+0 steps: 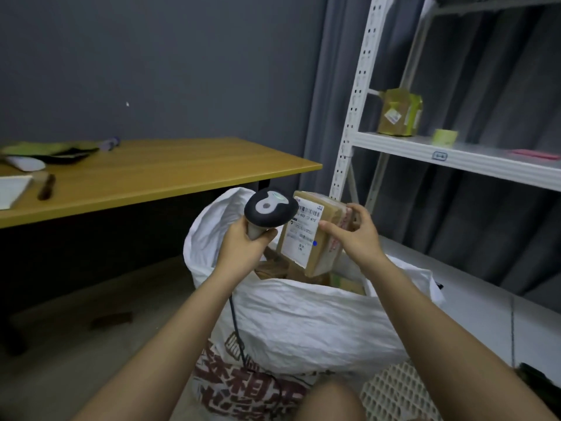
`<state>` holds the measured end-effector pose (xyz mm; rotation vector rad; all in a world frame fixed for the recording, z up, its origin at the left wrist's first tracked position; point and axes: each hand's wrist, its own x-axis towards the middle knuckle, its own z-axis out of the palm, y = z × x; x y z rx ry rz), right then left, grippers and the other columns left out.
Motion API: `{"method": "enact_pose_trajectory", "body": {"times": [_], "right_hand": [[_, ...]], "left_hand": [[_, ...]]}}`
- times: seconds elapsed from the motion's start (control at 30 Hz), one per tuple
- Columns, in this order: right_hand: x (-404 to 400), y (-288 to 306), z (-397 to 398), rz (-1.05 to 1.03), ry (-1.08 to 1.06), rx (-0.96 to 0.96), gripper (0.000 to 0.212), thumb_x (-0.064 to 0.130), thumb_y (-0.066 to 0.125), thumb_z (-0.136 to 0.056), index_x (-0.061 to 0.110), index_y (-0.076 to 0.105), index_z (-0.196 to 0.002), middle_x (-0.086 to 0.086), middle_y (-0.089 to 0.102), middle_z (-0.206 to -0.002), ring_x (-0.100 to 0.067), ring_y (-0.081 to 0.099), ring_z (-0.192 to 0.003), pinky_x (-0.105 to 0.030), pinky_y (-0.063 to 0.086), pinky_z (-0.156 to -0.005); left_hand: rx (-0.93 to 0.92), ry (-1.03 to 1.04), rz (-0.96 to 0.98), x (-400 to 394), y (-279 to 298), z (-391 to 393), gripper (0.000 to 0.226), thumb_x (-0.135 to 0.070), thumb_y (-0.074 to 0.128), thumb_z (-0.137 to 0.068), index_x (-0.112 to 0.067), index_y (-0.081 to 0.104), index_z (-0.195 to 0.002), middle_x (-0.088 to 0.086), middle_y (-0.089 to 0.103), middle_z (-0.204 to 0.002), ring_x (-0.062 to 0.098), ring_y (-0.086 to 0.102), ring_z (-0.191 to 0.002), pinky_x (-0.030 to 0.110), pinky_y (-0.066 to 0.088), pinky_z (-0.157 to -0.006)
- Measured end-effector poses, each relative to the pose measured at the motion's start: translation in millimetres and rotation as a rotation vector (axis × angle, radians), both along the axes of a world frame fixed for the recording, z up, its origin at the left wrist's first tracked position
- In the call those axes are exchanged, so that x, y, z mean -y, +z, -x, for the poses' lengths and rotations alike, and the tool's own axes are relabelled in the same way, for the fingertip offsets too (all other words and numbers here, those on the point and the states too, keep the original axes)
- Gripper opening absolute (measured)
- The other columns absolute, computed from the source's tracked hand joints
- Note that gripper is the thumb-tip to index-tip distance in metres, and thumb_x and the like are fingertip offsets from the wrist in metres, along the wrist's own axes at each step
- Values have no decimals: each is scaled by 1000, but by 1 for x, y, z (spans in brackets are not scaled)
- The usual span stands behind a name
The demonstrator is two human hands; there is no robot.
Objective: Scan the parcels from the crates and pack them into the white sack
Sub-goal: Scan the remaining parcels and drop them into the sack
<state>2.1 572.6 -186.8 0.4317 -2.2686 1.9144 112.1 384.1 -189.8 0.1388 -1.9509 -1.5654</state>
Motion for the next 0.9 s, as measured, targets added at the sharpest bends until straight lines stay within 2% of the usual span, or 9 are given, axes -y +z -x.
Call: {"method": "enact_pose_trajectory", "body": {"times": [0.1, 0.23, 0.37, 0.43, 0.5, 0.6, 0.73, 0.8, 0.9], "right_hand": [[17, -1, 16, -56, -21, -2, 72, 29, 82, -75, 26, 42, -135, 10, 55, -114, -8, 56, -98, -26, 50, -77], [43, -12, 40, -79, 8, 61, 64, 27, 82, -77, 26, 42, -127, 8, 54, -112, -15, 56, -103, -35, 52, -86], [66, -31, 71, -61, 60, 177, 61, 23, 80, -78, 28, 36, -121, 1, 54, -122, -20, 57, -108, -41, 52, -94], [73, -38, 90, -151, 57, 164, 66, 22, 80, -79, 28, 34, -126, 0, 52, -130, -21, 55, -114, -46, 50, -98], [73, -42, 111, -307, 7, 95, 73, 21, 79, -79, 29, 32, -135, -2, 49, -137, -25, 54, -120, -48, 50, -98], [64, -45, 135, -584, -155, -45, 75, 26, 76, -80, 32, 29, -139, -7, 42, -138, -29, 53, -118, -47, 49, -94], [46, -48, 157, -867, -247, -422, 65, 23, 72, -81, 26, 34, -133, -12, 42, -130, -35, 51, -112, -47, 50, -84], [41, -42, 164, -821, -269, -507, 66, 25, 73, -79, 26, 35, -134, -11, 41, -131, -34, 51, -112, -46, 52, -80], [39, -30, 164, -491, -235, -374, 78, 31, 78, -74, 34, 33, -138, -2, 41, -138, -18, 51, -113, -39, 50, -83]], "left_hand": [[-4, -1, -18, 8, -2, 11, 33, -10, 70, -83, -33, 54, -100, -21, 59, -91, -9, 53, -84, 10, 42, -71], [-4, 3, -56, 19, -2, 26, 35, -12, 70, -84, -28, 54, -109, -22, 59, -93, -11, 52, -86, 1, 40, -66], [15, 19, -93, 27, -2, 43, 35, -13, 71, -83, -29, 53, -108, -15, 60, -95, -2, 54, -87, 15, 43, -73], [28, 31, -108, 31, -3, 52, 34, -14, 71, -83, -28, 53, -108, -15, 60, -94, 3, 55, -90, 22, 43, -77], [40, 35, -112, 36, -4, 61, 31, -14, 70, -84, -27, 54, -107, -17, 59, -92, 5, 55, -90, 23, 44, -76], [68, 58, -126, 44, -7, 72, 28, -16, 71, -83, -26, 55, -103, -15, 60, -90, 9, 57, -90, 23, 44, -72], [82, 46, -145, 50, -14, 80, 31, -14, 71, -83, -28, 53, -105, -14, 60, -93, 2, 56, -88, 23, 43, -75], [76, 39, -155, 50, -17, 84, 32, -14, 71, -83, -29, 52, -105, -16, 59, -93, -2, 54, -87, 20, 43, -73], [79, 48, -158, 50, -20, 90, 31, -15, 71, -83, -31, 54, -105, -15, 61, -93, 4, 56, -89, 20, 44, -73]]}}
